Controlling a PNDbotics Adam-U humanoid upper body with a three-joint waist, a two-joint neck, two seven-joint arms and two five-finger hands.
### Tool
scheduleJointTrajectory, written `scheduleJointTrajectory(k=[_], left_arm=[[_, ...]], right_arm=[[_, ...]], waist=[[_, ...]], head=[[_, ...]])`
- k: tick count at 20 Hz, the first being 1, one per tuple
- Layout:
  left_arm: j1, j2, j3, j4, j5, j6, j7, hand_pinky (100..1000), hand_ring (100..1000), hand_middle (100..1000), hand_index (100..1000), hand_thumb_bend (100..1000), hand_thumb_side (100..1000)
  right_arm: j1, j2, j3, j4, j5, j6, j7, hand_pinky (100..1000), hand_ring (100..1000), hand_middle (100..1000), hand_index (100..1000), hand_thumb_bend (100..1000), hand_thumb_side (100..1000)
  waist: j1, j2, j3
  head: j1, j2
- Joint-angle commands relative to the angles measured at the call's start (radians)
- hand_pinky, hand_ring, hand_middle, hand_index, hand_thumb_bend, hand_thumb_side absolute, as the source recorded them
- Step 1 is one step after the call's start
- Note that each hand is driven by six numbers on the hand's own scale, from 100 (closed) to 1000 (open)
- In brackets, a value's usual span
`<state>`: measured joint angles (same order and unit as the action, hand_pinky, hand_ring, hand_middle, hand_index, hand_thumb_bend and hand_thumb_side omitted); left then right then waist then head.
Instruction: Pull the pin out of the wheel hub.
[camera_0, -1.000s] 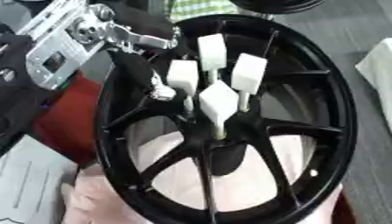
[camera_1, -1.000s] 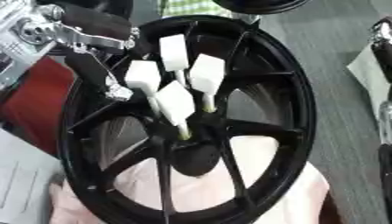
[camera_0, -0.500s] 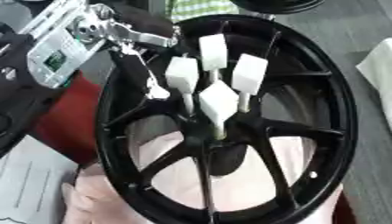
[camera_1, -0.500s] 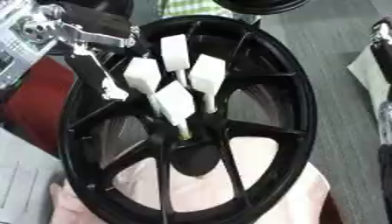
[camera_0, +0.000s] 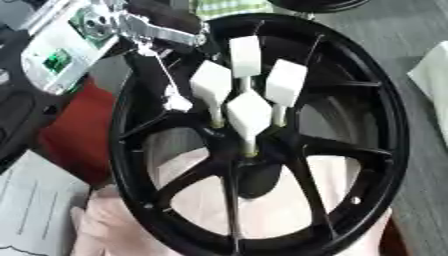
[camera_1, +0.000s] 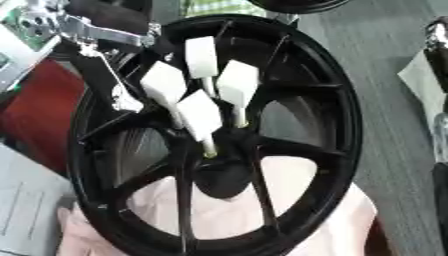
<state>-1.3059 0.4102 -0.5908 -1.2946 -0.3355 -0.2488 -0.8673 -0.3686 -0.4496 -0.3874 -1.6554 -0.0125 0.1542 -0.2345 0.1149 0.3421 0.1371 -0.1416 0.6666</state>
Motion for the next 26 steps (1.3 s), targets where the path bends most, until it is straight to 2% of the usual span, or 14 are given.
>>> scheduleJointTrajectory(k=[1,9,14,17,21,24,26], left_arm=[[-0.032,0.046,0.031,-0.035,0.045,0.006,-0.040,555,519,320,518,100,321],[-0.047,0.116,0.098,-0.107,0.144,0.091,-0.040,546,509,298,504,100,314],[-0.015,0.233,0.191,-0.178,0.240,0.120,-0.017,539,500,283,499,100,289],[0.063,0.346,0.284,-0.230,0.332,0.147,0.050,528,489,267,495,100,270],[0.232,0.486,0.430,-0.254,0.452,0.190,0.142,513,475,248,491,100,252],[0.361,0.547,0.524,-0.217,0.495,0.216,0.196,510,472,246,493,100,250],[0.438,0.570,0.571,-0.175,0.477,0.221,0.235,514,475,250,497,100,249]], right_arm=[[-0.007,-0.020,-0.001,-0.027,0.000,0.003,-0.003,948,1000,843,907,100,551],[-0.003,-0.024,-0.004,-0.030,0.000,0.004,-0.009,948,1000,844,907,100,551],[0.005,-0.032,-0.012,-0.034,0.003,0.005,-0.017,948,1000,844,907,100,551],[0.010,-0.038,-0.020,-0.038,0.005,0.006,-0.026,948,1000,844,907,100,551],[0.019,-0.045,-0.028,-0.044,0.007,0.007,-0.036,948,1000,844,907,100,549],[0.021,-0.046,-0.031,-0.049,0.008,0.007,-0.043,948,1000,844,906,100,547],[0.022,-0.043,-0.034,-0.051,0.008,0.007,-0.047,947,1000,844,906,100,547]], waist=[[-0.010,-0.018,0.003],[-0.005,-0.023,0.010],[0.003,-0.026,0.026],[0.009,-0.026,0.037],[0.011,-0.026,0.049],[0.008,-0.024,0.051],[0.004,-0.022,0.050]], head=[[0.000,0.000],[-0.009,0.002],[-0.031,0.003],[-0.055,0.001],[-0.086,-0.003],[-0.095,-0.010],[-0.097,-0.014]])
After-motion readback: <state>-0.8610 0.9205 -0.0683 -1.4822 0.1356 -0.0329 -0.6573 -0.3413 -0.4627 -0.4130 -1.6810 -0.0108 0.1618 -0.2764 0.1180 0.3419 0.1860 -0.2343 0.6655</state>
